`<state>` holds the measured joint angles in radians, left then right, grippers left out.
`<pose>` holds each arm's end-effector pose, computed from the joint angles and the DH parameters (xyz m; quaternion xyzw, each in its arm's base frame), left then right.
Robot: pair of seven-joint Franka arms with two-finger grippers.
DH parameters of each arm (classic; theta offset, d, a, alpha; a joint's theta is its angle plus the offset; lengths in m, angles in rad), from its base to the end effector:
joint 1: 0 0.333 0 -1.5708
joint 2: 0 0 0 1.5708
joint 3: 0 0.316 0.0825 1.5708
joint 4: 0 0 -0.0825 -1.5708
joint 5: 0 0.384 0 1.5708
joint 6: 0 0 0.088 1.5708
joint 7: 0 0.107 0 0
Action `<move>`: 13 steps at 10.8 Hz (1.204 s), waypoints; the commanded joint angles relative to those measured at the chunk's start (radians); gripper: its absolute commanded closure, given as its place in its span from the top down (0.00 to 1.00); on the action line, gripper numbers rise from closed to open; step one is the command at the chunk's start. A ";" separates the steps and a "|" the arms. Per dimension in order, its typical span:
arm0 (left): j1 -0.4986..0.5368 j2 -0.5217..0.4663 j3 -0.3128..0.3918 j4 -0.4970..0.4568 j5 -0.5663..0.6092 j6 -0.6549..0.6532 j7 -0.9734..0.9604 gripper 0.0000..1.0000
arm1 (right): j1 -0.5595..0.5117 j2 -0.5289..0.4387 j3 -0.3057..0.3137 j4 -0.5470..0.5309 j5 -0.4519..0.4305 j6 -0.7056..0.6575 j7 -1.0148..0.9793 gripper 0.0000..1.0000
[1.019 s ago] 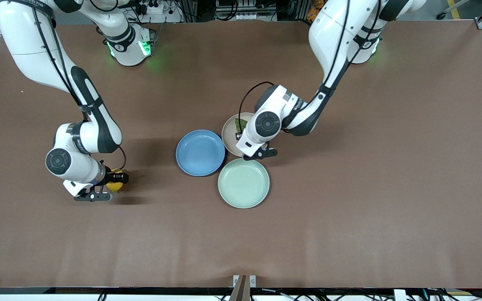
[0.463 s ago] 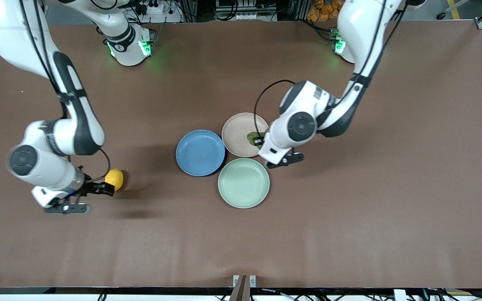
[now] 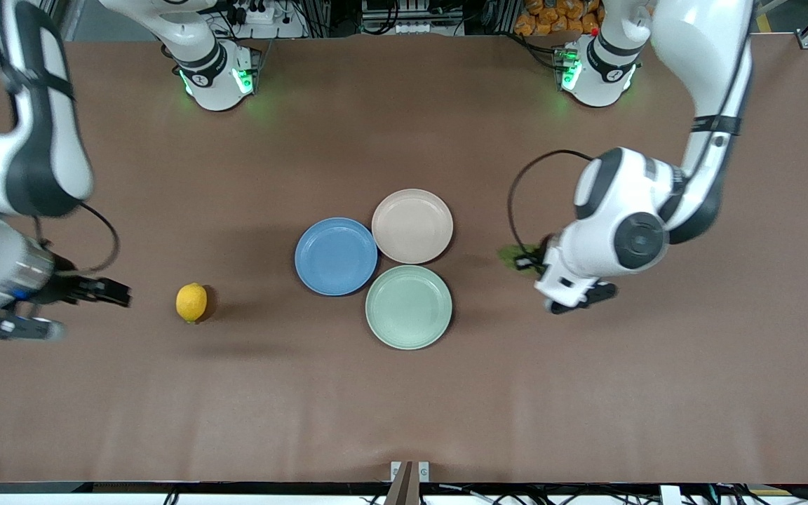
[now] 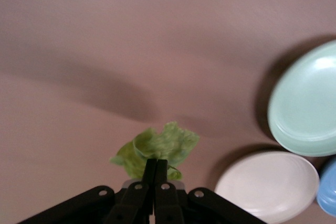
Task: Pick lemon and lettuce from blue and beige plates
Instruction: 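Release the lemon on the table while the left gripper lifts the lettuce, then carry the lettuce away from the plates and release it with the left gripper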
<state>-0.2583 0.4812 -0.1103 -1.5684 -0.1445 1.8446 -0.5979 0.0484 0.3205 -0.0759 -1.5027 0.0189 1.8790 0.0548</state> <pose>0.6177 -0.2410 0.3515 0.9801 0.1431 -0.1326 0.0355 0.6639 -0.0105 0.4895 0.9987 -0.0415 0.0284 0.0024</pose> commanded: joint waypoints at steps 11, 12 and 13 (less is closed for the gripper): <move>0.284 0.102 -0.006 -0.019 0.071 0.015 0.356 0.17 | -0.093 -0.287 0.025 0.140 0.033 -0.369 -0.059 1.00; 0.286 0.103 -0.006 -0.018 0.071 0.015 0.363 0.77 | -0.094 -0.291 0.033 0.140 0.033 -0.377 -0.058 1.00; 0.284 0.103 -0.006 -0.016 0.071 0.015 0.375 1.00 | -0.093 -0.291 0.038 0.140 0.033 -0.374 -0.056 1.00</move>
<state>0.0190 0.5857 -0.1097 -1.5921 -0.0978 1.8556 -0.2519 -0.0178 0.0385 -0.0671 -1.3517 0.0344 1.5085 0.0085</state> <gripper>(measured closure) 0.775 0.000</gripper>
